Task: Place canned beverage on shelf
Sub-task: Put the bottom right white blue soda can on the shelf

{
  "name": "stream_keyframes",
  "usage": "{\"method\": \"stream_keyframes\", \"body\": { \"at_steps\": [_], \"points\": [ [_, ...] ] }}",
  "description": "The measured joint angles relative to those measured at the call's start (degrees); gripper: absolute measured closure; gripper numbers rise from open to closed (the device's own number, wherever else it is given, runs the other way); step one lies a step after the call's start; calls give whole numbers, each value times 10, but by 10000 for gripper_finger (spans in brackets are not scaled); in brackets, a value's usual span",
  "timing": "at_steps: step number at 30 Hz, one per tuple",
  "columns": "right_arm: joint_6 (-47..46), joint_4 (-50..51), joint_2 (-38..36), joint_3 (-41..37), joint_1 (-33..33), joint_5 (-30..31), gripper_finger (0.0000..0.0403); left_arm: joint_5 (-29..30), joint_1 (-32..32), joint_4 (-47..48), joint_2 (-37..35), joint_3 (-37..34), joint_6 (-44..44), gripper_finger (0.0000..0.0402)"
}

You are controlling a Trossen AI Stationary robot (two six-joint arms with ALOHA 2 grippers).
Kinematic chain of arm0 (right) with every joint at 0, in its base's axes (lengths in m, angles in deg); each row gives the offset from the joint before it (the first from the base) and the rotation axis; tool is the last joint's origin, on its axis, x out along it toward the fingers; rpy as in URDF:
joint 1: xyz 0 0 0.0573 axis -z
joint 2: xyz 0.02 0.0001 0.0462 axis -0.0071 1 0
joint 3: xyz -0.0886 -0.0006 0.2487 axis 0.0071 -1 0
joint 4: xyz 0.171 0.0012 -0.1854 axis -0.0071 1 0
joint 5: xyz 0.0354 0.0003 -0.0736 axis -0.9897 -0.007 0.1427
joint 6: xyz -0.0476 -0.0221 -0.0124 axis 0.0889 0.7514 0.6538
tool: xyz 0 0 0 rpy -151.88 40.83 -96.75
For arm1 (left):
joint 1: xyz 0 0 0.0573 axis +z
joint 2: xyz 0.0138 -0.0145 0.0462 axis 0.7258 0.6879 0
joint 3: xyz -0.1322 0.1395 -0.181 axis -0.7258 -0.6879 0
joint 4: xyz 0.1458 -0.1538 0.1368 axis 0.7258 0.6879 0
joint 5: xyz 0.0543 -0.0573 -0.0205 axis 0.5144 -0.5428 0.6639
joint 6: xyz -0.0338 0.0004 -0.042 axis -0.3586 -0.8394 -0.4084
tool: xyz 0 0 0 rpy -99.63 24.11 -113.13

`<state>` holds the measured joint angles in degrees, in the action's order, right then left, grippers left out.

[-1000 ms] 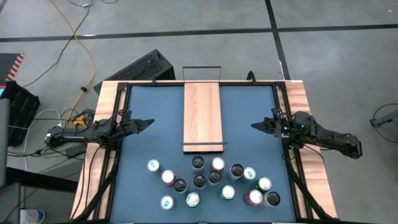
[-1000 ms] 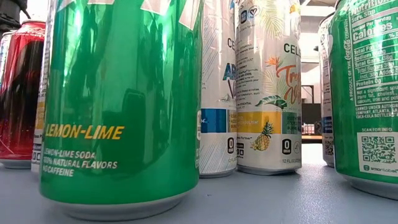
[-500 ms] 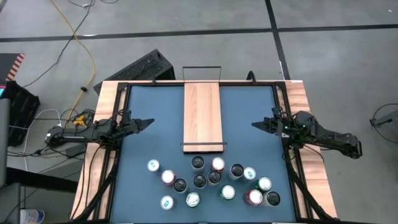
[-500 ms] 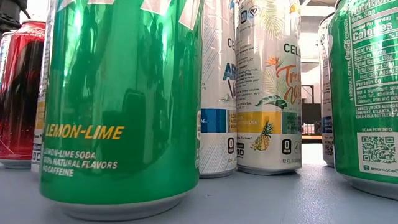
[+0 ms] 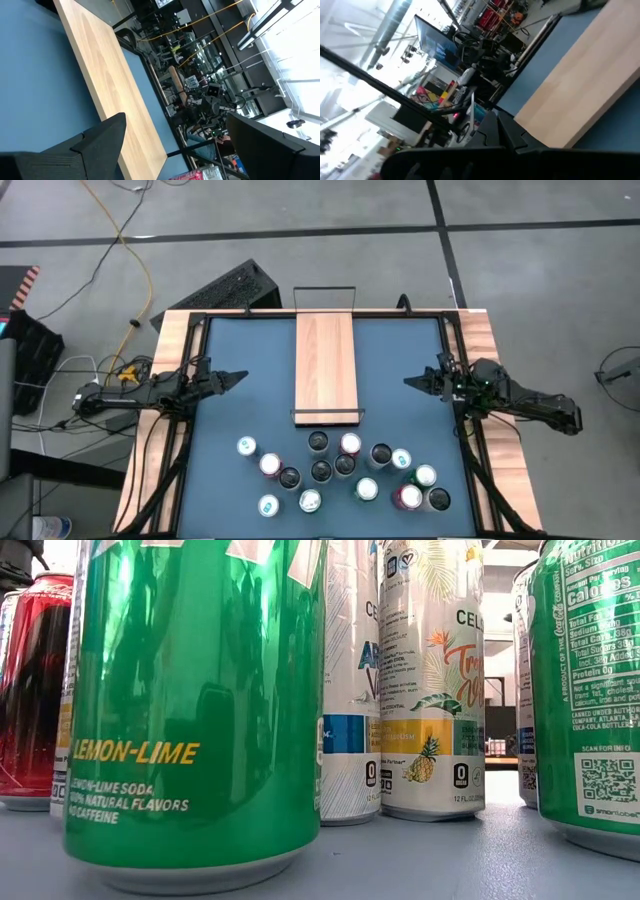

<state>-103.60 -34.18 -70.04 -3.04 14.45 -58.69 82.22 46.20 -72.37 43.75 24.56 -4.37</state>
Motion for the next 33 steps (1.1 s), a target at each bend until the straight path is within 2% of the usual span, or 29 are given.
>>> {"method": "stream_keyframes", "body": {
  "at_steps": [3,11,17,24,28,33],
  "points": [
    [22,-2,0,0,0,27,403,0,0,0,0,0,0,70],
    [1,-9,0,0,-1,20,403,0,0,0,0,0,-3,70],
    [34,-115,0,1,-1,-20,403,0,0,0,0,0,-3,70],
    [85,-80,0,51,-1,-4,401,-9,0,-2,0,0,-22,70],
    [145,-70,0,84,-1,3,375,-31,0,-43,0,0,-29,70],
    [198,-43,14,120,-1,41,312,-41,0,-146,0,10,38,70]
  ]
}}
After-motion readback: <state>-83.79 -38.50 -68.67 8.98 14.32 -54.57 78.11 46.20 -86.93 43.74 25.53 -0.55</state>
